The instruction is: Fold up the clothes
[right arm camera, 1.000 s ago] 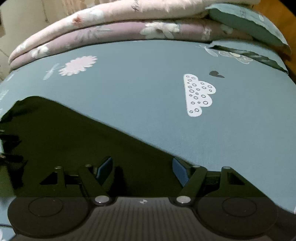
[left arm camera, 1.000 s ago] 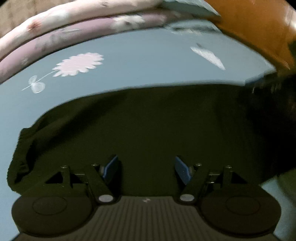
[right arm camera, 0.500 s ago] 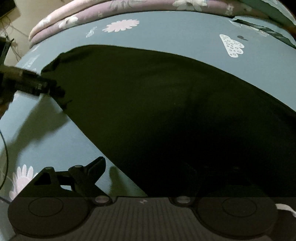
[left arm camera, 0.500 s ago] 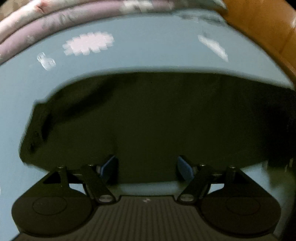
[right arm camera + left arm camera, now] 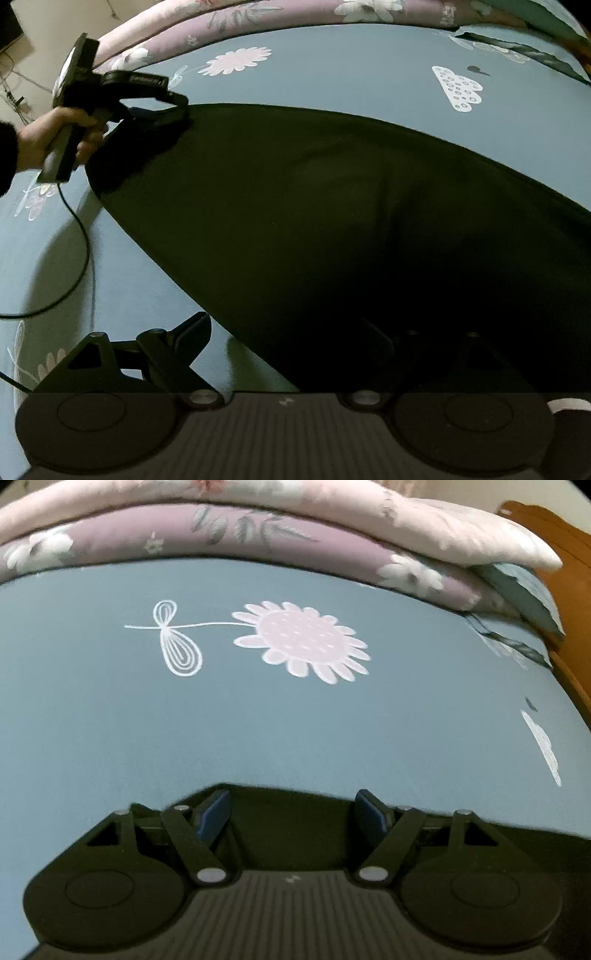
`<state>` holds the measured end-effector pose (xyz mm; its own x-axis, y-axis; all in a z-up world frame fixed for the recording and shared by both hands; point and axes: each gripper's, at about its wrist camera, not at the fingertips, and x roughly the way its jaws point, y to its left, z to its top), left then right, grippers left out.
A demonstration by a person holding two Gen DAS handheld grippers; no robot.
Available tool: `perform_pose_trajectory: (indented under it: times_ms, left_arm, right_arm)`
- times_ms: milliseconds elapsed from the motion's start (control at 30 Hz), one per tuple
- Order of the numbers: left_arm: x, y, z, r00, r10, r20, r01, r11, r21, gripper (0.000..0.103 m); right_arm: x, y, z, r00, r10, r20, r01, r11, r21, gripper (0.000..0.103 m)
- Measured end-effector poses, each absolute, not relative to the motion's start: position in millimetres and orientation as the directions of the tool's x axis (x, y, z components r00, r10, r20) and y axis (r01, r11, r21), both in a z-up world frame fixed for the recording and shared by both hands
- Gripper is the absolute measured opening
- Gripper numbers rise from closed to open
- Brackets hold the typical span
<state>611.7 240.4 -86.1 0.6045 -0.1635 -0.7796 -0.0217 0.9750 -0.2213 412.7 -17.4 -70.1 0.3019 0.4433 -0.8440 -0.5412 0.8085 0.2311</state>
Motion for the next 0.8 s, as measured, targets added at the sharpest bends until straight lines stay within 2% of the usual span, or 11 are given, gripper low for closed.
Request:
perform_pose_trajectory:
  times_ms: [200, 267, 367, 433, 600, 800]
  left_arm:
    - [598, 235, -61, 0.636, -0.153, -0.756, -0.003, 0.98, -0.201, 0.075]
    - [583, 233, -50, 0.647, -0.186, -0.739, 0.027, 0.975, -0.222, 0.076]
    - [561, 227, -56, 0.596, -0.233, -0.769, 0.06, 0.967, -0.247, 0.077]
    - [555, 223, -70, 0.553, -0.223, -0.803, 0.07, 0.972, -0.222, 0.077]
    - [562, 233, -83, 0.596, -0.071, -0.8, -0.03, 0.994, -0.11, 0.077]
    - [551, 219, -68, 0.589, -0.112, -0.8, 0.004, 0.991, -0.136, 0.076]
  right_arm:
    - [414, -23, -68, 0.295, 0.456, -0.839, -0.526, 0.811, 0.256, 0.09]
    - [415, -25, -67, 0.295, 0.466, -0.834, -0.525, 0.809, 0.266, 0.09]
    - [415, -23, -68, 0.291, 0.466, -0.835, -0.523, 0.809, 0.269, 0.09]
    - [415, -23, -68, 0.289, 0.466, -0.836, -0.523, 0.809, 0.27, 0.09]
    - [414, -24, -69, 0.283, 0.465, -0.839, -0.529, 0.806, 0.267, 0.09]
    - [410, -27, -69, 0.275, 0.467, -0.84, -0.51, 0.812, 0.284, 0.091]
